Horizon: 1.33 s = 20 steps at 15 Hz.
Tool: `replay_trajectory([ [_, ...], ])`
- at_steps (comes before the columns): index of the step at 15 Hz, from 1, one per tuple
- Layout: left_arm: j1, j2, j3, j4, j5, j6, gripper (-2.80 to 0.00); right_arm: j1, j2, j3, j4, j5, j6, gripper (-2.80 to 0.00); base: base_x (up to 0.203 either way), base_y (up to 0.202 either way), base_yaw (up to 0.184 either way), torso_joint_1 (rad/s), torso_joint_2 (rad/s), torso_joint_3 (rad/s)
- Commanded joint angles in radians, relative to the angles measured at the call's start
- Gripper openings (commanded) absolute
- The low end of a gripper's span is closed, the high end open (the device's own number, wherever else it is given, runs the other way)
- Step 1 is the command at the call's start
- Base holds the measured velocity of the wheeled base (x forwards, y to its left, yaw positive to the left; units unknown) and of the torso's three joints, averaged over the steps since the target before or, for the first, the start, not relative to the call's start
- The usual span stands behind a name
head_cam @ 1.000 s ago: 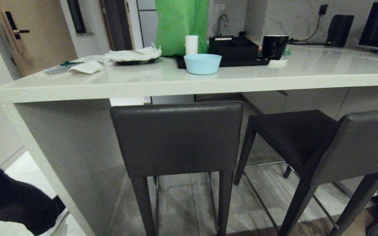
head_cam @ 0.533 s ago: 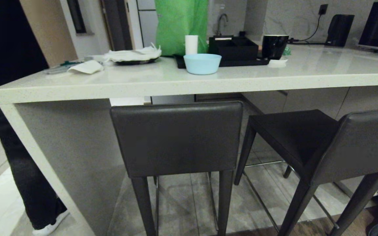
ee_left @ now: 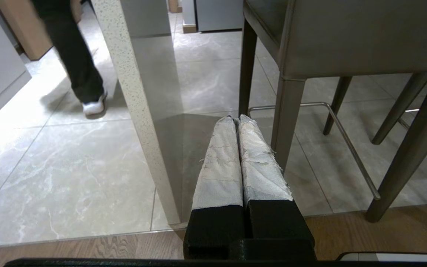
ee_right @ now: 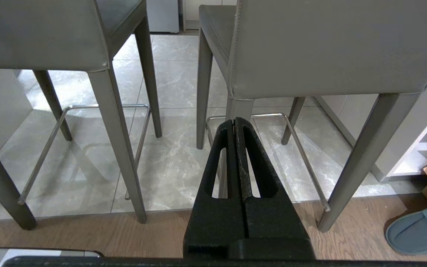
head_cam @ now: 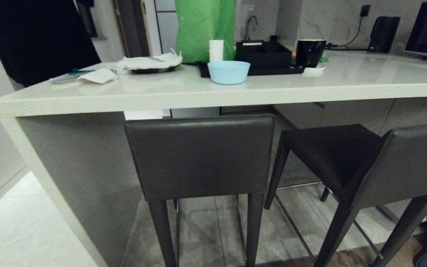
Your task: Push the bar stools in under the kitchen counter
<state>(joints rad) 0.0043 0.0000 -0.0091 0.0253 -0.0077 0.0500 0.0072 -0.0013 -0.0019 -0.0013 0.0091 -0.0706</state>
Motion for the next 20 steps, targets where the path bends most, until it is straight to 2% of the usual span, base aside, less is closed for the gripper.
replay_trajectory([
  [1,0.0,0.0,0.0,0.001,0.0,0.001,-2.8,0.0,0.001,0.0,0.0,0.0,-0.003,-2.8,0.0,0.0,0.0,0.0,0.0,0.0],
  [3,-0.001,0.0,0.001,0.001,0.001,-0.008,-2.8,0.0,0.001,0.0,0.0,0.0,0.002,-2.8,0.0,0.0,0.0,0.0,0.0,0.0],
  [5,-0.001,0.0,0.0,-0.001,0.006,-0.042,-2.8,0.0,0.001,-0.001,0.0,0.0,0.002,-2.8,0.0,0.0,0.0,0.0,0.0,0.0],
  [7,0.0,0.0,0.0,-0.001,0.006,-0.042,-2.8,0.0,0.001,-0.001,0.0,0.0,0.0,-2.8,0.0,0.0,0.0,0.01,-0.02,-0.016],
  [11,0.0,0.0,0.0,-0.001,0.006,-0.042,-2.8,0.0,0.001,-0.001,0.0,0.002,0.0,-2.8,0.0,0.0,0.0,0.056,-0.24,-0.244],
  [20,-0.001,0.0,0.0,-0.001,0.006,-0.042,-2.8,0.0,0.001,-0.001,0.0,0.0,0.002,-2.8,0.0,0.0,0.0,0.187,-0.49,-0.29],
])
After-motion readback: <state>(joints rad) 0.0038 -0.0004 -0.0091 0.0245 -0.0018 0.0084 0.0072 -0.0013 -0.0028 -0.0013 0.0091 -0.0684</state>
